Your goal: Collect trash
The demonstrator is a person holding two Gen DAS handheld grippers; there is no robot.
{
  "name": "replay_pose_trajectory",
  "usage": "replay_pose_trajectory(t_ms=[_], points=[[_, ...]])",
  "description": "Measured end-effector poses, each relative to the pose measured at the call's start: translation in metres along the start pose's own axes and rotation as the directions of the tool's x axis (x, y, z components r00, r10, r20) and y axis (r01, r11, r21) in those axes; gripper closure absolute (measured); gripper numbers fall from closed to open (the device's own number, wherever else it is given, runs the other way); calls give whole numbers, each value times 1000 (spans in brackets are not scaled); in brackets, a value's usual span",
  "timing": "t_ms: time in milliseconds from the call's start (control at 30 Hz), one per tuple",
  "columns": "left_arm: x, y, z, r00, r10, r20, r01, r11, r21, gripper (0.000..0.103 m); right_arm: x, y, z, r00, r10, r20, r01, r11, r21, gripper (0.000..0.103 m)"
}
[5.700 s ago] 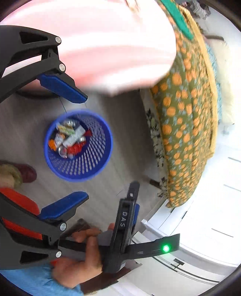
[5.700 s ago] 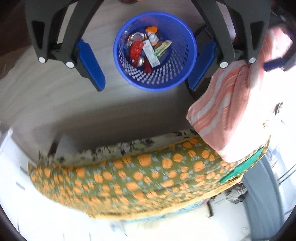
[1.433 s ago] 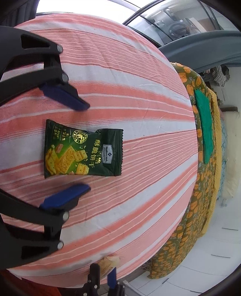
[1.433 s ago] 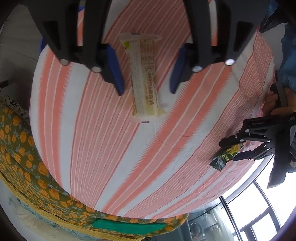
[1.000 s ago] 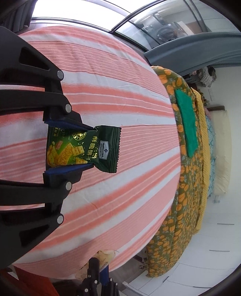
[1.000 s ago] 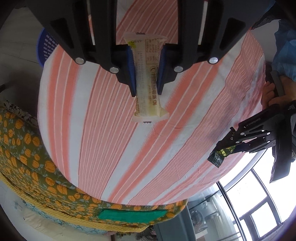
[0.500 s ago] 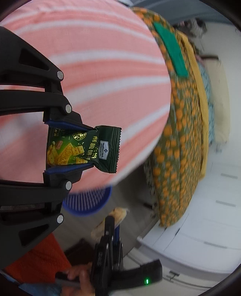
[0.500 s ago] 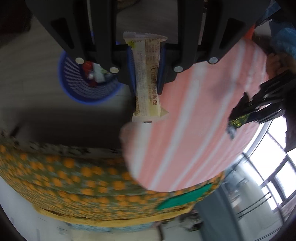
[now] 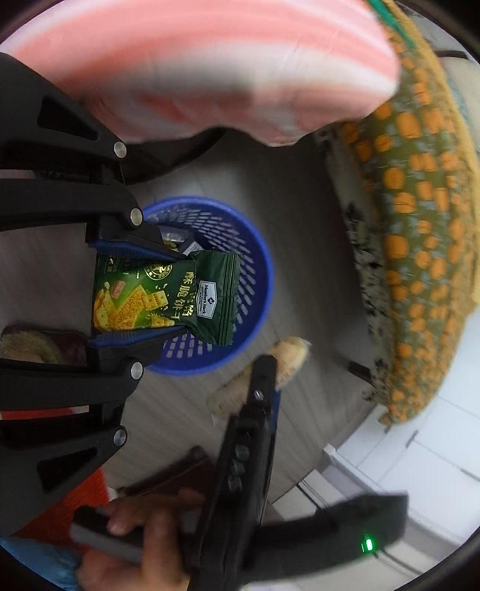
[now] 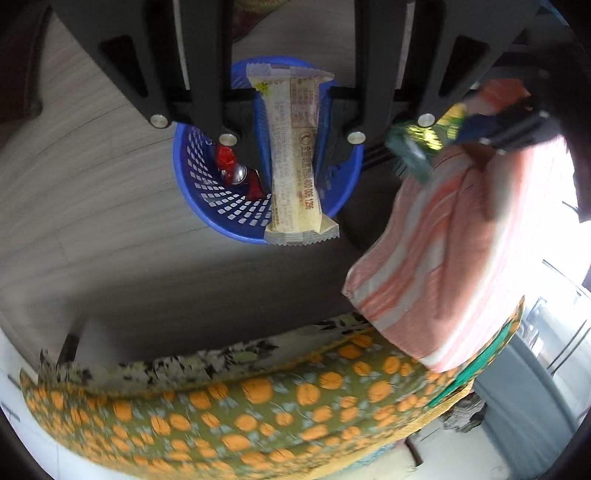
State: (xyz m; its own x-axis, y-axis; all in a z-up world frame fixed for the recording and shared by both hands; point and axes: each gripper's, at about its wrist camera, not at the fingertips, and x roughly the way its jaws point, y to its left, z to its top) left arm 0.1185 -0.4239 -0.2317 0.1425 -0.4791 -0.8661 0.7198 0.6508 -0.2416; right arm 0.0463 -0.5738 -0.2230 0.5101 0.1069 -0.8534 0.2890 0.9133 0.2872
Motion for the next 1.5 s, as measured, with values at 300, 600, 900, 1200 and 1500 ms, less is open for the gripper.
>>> replay_pose_trajectory(t_ms=[300, 600, 900, 1200, 1500], points=[[44, -2, 7, 999, 39, 39, -37, 999, -38, 19, 30, -57, 4, 1000, 11, 7, -12, 983, 184, 25], [-44, -36, -12, 961, 111, 254, -120, 992, 22, 5, -36, -64, -9, 970, -233, 65, 214, 952, 220, 5], [-120, -77, -50, 895, 183, 407, -234, 969, 77, 5, -153, -6, -69, 901, -270, 338, 257, 963, 83, 5], [-140, -60, -64, 898, 248, 363, -261, 965, -13, 5, -184, 17, -121, 866, -263, 425, 238, 965, 112, 5], [-121, -43, -74, 929, 254, 269, -257, 966, -24, 5, -161, 43, -145, 927, -221, 304, 230, 973, 6, 5]])
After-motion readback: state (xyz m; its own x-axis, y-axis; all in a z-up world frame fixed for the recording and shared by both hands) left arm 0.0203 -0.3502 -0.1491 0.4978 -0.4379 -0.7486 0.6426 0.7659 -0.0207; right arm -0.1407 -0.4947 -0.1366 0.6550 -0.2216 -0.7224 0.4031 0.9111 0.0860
